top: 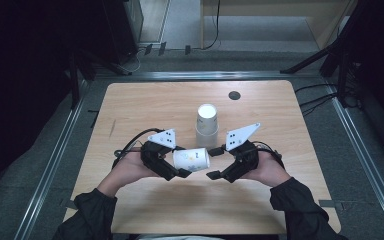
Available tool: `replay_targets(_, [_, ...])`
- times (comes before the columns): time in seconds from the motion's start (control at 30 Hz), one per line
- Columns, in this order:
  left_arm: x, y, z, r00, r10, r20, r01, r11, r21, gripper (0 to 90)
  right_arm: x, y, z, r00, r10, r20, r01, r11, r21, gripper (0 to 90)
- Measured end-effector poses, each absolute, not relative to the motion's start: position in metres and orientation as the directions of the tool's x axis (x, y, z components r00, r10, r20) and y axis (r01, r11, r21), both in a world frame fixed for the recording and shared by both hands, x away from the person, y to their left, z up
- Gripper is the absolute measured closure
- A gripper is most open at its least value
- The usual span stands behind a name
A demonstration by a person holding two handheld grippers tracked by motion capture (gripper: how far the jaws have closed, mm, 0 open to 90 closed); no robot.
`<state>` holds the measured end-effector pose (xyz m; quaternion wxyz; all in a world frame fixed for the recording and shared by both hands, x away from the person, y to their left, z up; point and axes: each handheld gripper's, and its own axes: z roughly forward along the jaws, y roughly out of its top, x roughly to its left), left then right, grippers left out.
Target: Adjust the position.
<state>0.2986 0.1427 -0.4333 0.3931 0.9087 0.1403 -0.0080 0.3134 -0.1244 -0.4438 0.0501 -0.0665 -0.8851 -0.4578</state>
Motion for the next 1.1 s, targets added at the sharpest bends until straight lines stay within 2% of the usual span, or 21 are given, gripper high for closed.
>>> replay_targets(0.6, [0.311,0.1,-0.447,0.982,0.151,-0.113,0.188,-0.799,0.571,25.1,0.302,-0.14,-0.454,-0.98,0.158,0.124,0.196,0.616,0.763,25.2])
replay_targets(1.1, [0.311,0.078,-0.463,0.989,0.102,-0.106,0.14,-0.878,0.459,25.0,0.3,-0.127,-0.473,-0.982,0.147,0.121,0.188,0.675,0.713,25.9])
